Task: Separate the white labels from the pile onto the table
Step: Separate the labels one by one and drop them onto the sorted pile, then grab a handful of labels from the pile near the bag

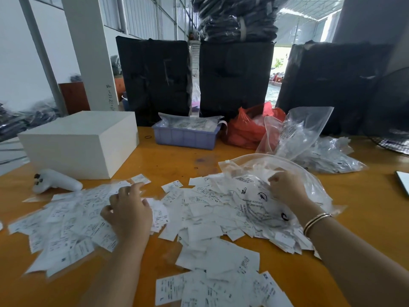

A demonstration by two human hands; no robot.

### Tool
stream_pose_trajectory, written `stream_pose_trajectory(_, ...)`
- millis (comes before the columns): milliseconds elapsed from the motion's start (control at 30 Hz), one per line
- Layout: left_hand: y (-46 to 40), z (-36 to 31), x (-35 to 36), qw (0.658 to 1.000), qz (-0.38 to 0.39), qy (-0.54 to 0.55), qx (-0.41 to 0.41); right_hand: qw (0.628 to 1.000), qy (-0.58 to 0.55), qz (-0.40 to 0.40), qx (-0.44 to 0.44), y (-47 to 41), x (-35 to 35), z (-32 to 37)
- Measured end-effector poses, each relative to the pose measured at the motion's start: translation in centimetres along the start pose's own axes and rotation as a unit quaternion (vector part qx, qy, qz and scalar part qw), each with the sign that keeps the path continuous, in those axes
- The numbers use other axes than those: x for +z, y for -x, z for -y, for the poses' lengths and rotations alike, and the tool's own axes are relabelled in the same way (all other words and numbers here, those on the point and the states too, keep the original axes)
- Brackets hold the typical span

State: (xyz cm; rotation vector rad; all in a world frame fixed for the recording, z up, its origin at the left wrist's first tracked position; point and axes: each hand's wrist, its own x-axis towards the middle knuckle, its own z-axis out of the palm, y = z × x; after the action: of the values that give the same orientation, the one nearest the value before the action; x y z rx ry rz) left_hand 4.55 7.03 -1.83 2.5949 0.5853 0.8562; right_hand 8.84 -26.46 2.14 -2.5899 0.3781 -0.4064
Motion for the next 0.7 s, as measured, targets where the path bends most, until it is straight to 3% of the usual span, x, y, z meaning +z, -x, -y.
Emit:
stream_pose_trajectory(100, 0.0, -0.3, -0.1, 0.999, -0.014, 0.016, 0.028, 0.987, 0.145, 0.076, -0.004, 0.1, 0.8, -0.5)
stream_pose_trajectory(167, 0.2, -0.9, -0.2, 0.996, -0.027, 0.050, 0.070, 0.982, 0.173, 0.066, -0.016, 0.2, 1.1, -0.3)
stream_pose_trajectory(367, 1.1, -2.1, 0.2, 0.968, 0.002, 0.120, 0.222, 0.990, 0.134, -0.021, -0.026, 0.9, 1.3, -0.2)
stream_pose_trajectory(500, 1.4, -2.3, 0.5, 0.957, 0.029, 0.146, 0.248, 0.994, 0.100, -0.044, -0.016, 1.1, 1.3, -0.4)
stream_pose_trajectory(700, 1.3, -2.1, 1.0, 0.951, 0.029, 0.161, 0.262, 0.987, 0.140, -0.083, -0.012, 1.2, 0.3, 0.4)
